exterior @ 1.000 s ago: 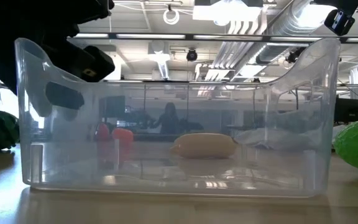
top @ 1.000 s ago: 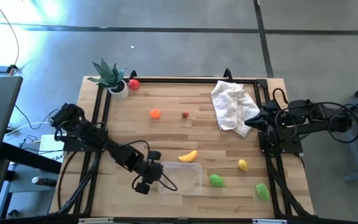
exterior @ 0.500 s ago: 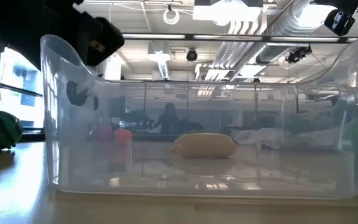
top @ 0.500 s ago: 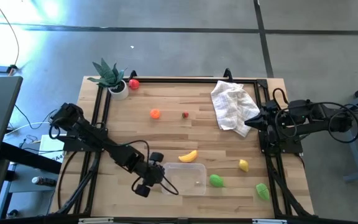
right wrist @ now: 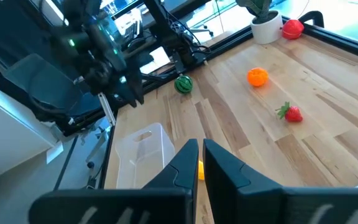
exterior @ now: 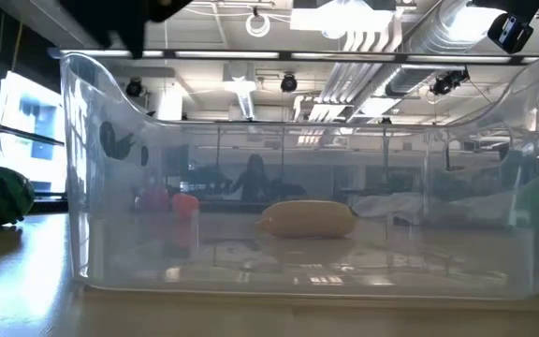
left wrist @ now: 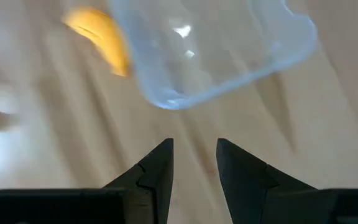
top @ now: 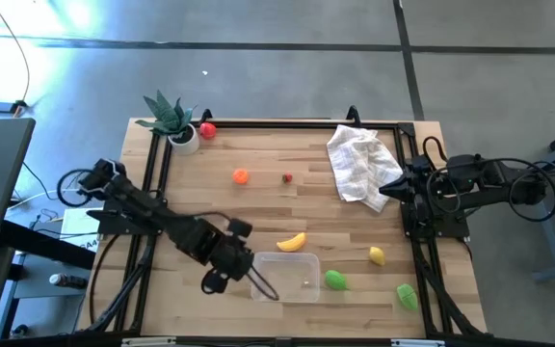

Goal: Pick and placing Produce into tupperware
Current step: Put the watermelon into the bin

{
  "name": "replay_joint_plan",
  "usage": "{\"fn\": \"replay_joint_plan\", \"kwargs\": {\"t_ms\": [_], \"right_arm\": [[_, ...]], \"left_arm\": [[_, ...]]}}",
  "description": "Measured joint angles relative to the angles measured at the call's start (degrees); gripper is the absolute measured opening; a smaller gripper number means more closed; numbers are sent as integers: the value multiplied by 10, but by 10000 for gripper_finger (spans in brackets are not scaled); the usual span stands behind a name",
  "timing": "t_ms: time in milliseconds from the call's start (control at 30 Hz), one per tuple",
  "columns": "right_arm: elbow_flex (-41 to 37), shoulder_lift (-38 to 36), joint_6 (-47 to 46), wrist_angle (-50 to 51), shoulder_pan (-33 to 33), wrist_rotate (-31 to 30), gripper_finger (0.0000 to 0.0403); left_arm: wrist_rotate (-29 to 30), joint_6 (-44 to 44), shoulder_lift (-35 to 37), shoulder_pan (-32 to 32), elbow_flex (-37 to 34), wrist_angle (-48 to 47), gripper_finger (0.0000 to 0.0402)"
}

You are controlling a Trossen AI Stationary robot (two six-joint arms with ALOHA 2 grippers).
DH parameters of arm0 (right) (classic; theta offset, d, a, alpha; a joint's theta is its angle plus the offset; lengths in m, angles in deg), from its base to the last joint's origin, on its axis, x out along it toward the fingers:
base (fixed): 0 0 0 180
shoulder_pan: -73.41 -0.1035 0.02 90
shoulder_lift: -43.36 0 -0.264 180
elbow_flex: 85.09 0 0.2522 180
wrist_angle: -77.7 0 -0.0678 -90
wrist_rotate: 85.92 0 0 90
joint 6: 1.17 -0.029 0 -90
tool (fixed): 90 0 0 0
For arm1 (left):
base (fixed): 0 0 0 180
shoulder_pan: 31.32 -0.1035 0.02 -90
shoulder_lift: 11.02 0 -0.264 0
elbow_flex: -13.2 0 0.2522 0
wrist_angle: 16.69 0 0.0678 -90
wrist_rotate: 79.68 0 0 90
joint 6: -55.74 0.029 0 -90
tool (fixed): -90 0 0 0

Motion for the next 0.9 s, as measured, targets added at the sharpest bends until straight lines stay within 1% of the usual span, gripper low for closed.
{"fn": "replay_joint_plan", "kwargs": {"t_ms": [100,300,433,533,667,833,900], "right_arm": [[0,0,0,0,0,0,16],[0,0,19,-26,0,1,16],[0,0,59,-56,0,4,16],[0,0,79,-75,0,5,16],[0,0,82,-80,0,5,16],[0,0,80,-83,0,6,16],[0,0,80,-87,0,6,16]], "left_arm": [[27,32,0,-25,69,-56,111],[47,58,0,-96,239,-181,111],[71,96,0,-143,344,-237,111],[74,135,0,-179,406,-262,111],[74,180,0,-221,451,-295,111],[75,202,2,-274,454,-349,111],[65,215,6,-297,443,-341,111]]}}
